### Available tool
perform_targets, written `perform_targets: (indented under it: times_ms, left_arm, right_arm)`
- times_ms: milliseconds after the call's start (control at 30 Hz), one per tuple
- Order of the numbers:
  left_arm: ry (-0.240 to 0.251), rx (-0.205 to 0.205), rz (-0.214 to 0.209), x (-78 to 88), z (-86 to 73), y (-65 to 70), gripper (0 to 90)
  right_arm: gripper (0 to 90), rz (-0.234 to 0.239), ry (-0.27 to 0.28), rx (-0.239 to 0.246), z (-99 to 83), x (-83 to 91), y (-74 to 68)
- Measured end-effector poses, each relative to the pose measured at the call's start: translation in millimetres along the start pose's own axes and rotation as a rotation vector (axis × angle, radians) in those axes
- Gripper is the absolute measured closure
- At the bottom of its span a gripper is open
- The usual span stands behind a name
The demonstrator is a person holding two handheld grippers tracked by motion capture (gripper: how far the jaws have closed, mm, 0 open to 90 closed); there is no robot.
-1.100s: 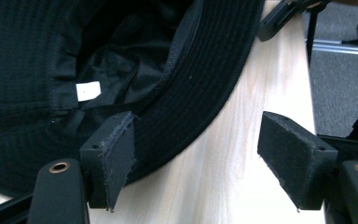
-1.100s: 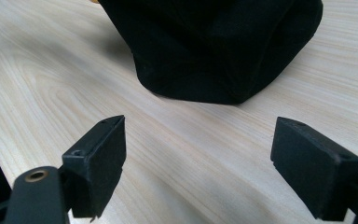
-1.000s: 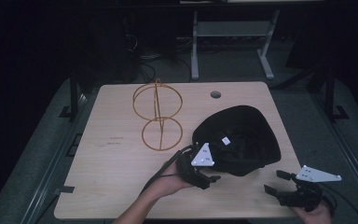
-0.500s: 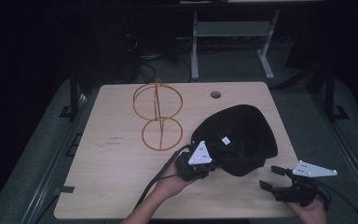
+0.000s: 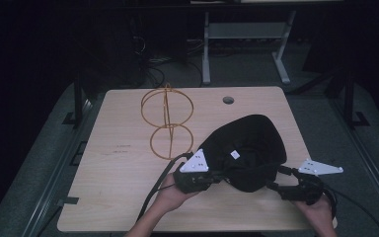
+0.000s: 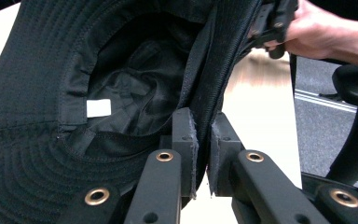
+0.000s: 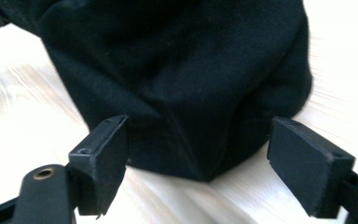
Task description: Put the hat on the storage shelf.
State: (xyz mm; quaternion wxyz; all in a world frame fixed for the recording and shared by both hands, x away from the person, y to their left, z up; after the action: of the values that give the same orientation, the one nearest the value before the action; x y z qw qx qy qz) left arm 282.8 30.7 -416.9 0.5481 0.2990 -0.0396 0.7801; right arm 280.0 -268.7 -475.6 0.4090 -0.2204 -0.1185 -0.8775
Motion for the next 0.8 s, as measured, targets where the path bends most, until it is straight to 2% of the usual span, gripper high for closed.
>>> perform_targets:
  times_ms: [33, 67, 100, 167, 200, 267, 333, 467, 600, 633, 800]
  left_arm:
    - [-0.001, -0.004, -0.001, 1.0, -0.6, 0.1, 83.1]
    - [-0.001, -0.004, -0.001, 1.0, -0.6, 0.1, 83.5]
    - [-0.003, -0.006, -0.003, 1.0, -0.9, 0.2, 83.5]
    - [-0.006, -0.009, -0.002, 2.1, -2.2, -0.8, 83.5]
    - [-0.006, -0.009, -0.002, 2.1, -2.2, -0.8, 83.5]
    - [0.000, -0.001, 0.003, 3.9, -3.7, -2.4, 83.3]
    - [0.001, -0.003, 0.007, 5.1, -4.4, -3.0, 82.9]
    - [0.005, -0.003, 0.016, 7.9, -4.6, -3.5, 81.3]
    - [-0.001, -0.013, 0.035, 13.1, -5.6, -4.2, 75.3]
    - [-0.007, -0.022, 0.044, 14.2, -6.6, -3.5, 71.3]
    - [-0.019, -0.041, 0.063, 18.2, -10.3, -0.1, 65.5]
  right_arm:
    - [26.2, 0.003, 0.005, -0.001, 0.3, -7.2, 1.1]
    - [26.2, 0.003, 0.005, -0.001, 0.3, -7.2, 1.1]
    - [30.7, 0.005, 0.015, 0.000, -0.2, -10.1, 2.1]
    - [51.4, 0.020, 0.040, -0.003, -0.6, -16.1, 2.0]
    - [51.4, 0.020, 0.040, -0.003, -0.6, -16.1, 2.0]
    - [72.6, -0.007, 0.030, 0.047, -0.4, -18.4, -2.7]
    - [81.0, -0.003, 0.034, 0.054, 0.4, -18.6, -5.0]
    - [83.4, -0.009, 0.030, 0.070, 1.9, -18.0, -9.1]
    - [84.0, 0.000, 0.048, 0.070, 4.5, -14.3, -12.9]
    - [84.0, 0.007, 0.064, 0.058, 6.0, -11.2, -14.1]
    - [84.0, 0.012, 0.091, 0.035, 7.8, -7.0, -14.0]
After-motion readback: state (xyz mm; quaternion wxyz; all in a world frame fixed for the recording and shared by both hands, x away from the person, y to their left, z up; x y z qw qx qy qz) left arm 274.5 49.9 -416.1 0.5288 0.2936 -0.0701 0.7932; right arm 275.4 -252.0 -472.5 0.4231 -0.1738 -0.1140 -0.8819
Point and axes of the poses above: each handheld gripper's, and its own axes: x roughly backward along the jaws, z roughly out of its top, y roughly to its right, the point moved 4 cm from there along -x, roughly forward along the jaws, and after that the axes turned 15 degrees about x, right-handed, at the moved point
